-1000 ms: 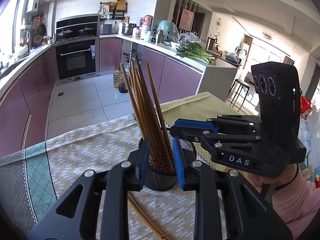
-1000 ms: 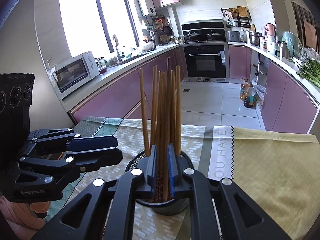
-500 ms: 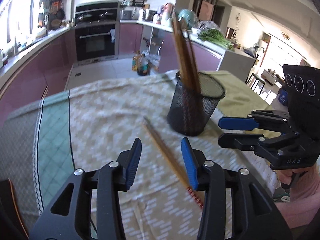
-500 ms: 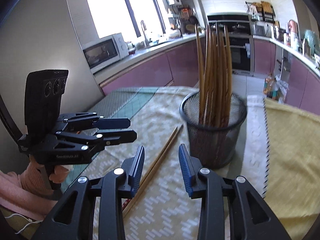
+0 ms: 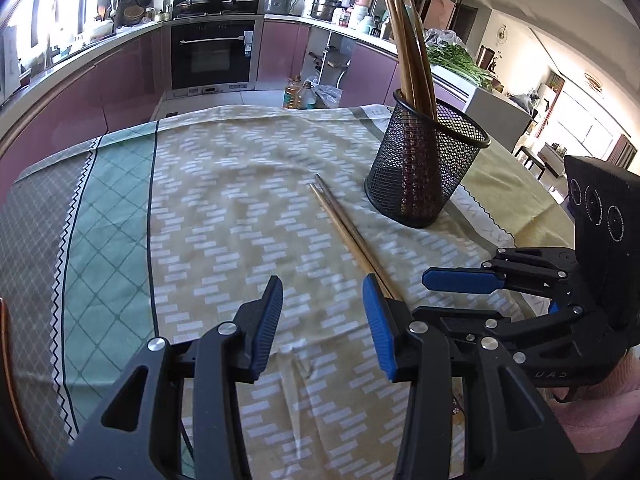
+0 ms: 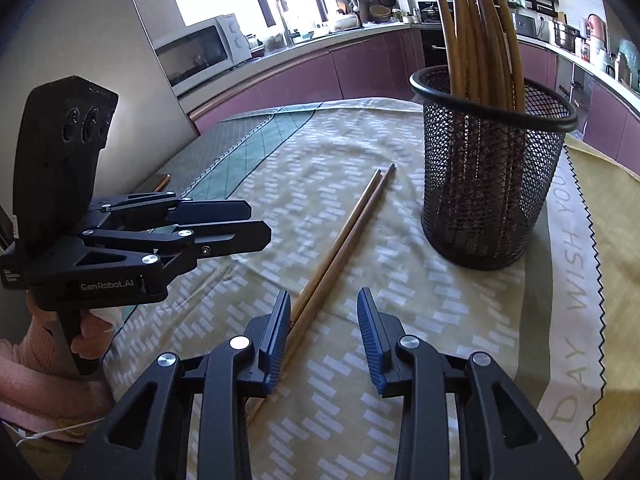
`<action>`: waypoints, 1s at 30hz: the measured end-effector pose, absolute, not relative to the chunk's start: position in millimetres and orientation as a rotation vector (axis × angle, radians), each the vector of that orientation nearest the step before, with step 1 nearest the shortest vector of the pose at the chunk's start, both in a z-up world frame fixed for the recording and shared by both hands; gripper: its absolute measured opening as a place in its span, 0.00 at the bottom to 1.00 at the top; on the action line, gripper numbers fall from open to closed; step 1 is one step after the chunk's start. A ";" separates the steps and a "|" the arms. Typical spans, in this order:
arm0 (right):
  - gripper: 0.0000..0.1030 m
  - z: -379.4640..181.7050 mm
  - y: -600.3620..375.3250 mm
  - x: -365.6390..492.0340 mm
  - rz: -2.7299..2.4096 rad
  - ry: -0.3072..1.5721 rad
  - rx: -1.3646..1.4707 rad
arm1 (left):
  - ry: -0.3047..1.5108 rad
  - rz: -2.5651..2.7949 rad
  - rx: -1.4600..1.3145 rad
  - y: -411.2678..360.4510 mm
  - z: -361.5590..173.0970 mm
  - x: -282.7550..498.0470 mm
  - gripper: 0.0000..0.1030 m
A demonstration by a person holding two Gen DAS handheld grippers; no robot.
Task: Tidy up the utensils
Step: 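Move both open grippers back to the remaining chopsticks on the cloth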
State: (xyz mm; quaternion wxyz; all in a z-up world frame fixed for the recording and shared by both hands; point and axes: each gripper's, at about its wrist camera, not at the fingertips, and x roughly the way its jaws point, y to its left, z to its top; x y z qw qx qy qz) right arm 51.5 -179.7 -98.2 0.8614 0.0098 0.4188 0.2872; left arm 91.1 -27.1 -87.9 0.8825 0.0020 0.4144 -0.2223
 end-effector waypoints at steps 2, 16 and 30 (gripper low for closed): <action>0.32 -100.5 -179.8 50.5 0.594 0.883 0.019 | 0.865 -0.466 0.003 -27.5 -88.4 90.9 0.40; 0.32 -98.8 -174.6 50.3 0.567 0.888 -0.025 | 0.871 -0.479 0.009 -32.8 -92.0 92.0 0.40; 0.28 -100.0 -188.6 47.7 0.526 0.897 -0.017 | 0.903 -0.506 0.074 -59.4 -98.1 101.3 0.40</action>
